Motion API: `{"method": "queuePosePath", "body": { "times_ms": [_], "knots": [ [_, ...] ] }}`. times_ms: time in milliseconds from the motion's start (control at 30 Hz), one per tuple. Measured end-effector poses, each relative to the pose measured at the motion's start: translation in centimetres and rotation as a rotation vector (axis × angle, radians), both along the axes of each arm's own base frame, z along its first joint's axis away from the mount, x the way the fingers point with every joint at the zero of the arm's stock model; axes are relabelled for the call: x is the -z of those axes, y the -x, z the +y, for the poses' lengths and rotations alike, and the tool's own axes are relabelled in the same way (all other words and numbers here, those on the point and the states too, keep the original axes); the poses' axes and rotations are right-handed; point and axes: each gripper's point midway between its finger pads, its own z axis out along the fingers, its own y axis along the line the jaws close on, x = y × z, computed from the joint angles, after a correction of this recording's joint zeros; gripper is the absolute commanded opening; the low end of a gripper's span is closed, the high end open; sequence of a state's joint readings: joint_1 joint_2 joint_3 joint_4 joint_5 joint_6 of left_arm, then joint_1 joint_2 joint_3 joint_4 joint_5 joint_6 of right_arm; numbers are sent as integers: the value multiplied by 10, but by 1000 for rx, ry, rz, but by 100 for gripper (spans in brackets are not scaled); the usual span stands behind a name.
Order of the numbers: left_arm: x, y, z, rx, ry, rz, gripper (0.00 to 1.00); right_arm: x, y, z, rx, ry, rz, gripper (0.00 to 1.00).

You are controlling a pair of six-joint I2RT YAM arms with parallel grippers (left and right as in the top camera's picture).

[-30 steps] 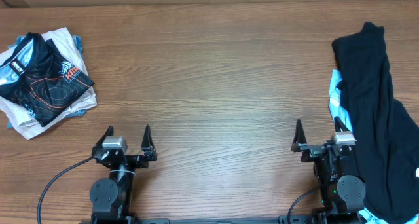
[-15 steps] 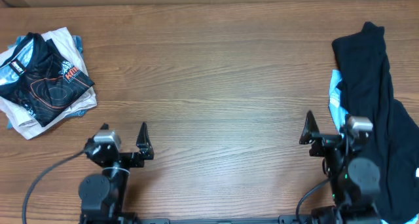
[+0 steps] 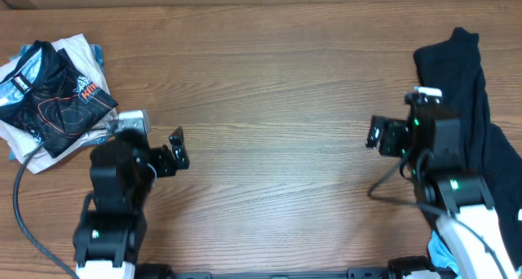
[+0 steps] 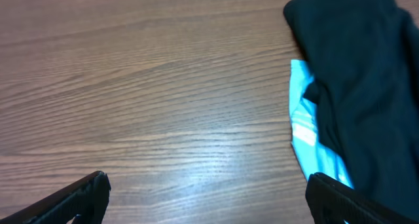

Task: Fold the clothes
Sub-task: 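Move the right gripper to the black T-shirt and grasp its edge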

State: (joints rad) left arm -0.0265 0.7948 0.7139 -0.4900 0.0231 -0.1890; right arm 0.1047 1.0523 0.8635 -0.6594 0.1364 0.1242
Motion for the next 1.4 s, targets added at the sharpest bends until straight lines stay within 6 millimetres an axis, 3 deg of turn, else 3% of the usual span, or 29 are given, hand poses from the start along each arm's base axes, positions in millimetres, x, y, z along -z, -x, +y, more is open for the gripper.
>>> {"method": "queuePosePath", "body": {
  "times_ms": [233,400,467,567,700,867,1067,1400],
  "knots": [
    [7,-10,-10,47,31,57,100,36,-5,2,-1,0,137,100],
    [8,-10,-13,63,42,61,100,38,-3,-34,164,2,140,100],
    [8,-10,-14,66,44,61,100,43,8,-58,275,-11,177,100],
    [8,-10,-15,68,45,61,100,59,42,-92,486,-58,292,100],
    [7,-10,-15,68,45,58,100,78,71,-110,686,-132,395,100],
    [3,-13,-15,69,45,37,100,108,90,-112,820,-184,479,99],
    [3,-13,-15,72,47,38,100,148,104,-110,910,-211,509,86],
    [3,-13,-16,75,49,38,100,179,123,-111,966,-194,502,77]
  ]
}}
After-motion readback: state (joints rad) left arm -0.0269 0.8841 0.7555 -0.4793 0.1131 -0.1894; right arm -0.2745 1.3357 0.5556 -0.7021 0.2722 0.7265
